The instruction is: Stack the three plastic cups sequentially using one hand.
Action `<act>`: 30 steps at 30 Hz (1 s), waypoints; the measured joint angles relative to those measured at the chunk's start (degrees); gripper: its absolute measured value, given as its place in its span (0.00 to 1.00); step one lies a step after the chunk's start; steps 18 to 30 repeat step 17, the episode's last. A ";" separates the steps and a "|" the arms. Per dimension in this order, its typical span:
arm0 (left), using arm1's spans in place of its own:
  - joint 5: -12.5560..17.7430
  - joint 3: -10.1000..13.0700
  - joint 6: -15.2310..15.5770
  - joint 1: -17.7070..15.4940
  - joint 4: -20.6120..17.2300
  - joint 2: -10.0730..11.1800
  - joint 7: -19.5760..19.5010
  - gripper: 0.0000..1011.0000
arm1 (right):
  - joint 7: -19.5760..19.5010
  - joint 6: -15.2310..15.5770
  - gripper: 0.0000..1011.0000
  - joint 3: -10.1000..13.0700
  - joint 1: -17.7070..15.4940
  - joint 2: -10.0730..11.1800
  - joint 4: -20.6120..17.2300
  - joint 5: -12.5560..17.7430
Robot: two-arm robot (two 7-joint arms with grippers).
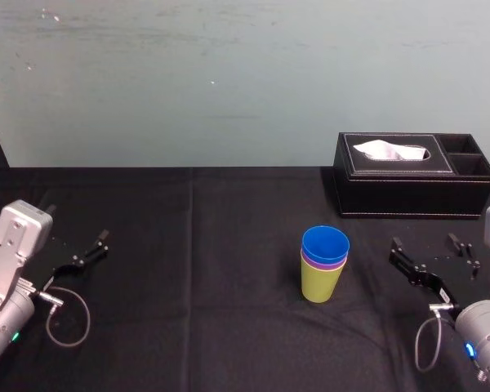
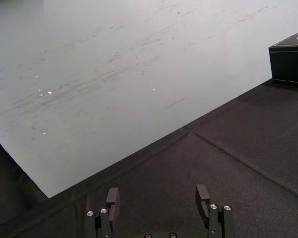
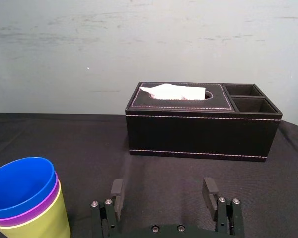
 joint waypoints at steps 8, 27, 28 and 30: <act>0.00 0.00 0.00 0.00 0.00 0.00 0.00 0.99 | 0.00 0.00 0.99 0.00 0.00 0.00 0.00 0.00; 0.00 0.00 0.00 0.00 0.00 0.00 0.00 0.99 | 0.00 0.00 0.99 0.00 0.00 0.00 0.00 0.00; 0.00 0.00 0.00 0.00 0.00 0.00 0.00 0.99 | 0.00 0.00 0.99 0.00 0.00 0.00 0.00 0.00; 0.00 0.00 0.00 0.00 0.00 0.00 0.00 0.99 | 0.00 0.00 0.99 0.00 0.00 0.00 0.00 0.00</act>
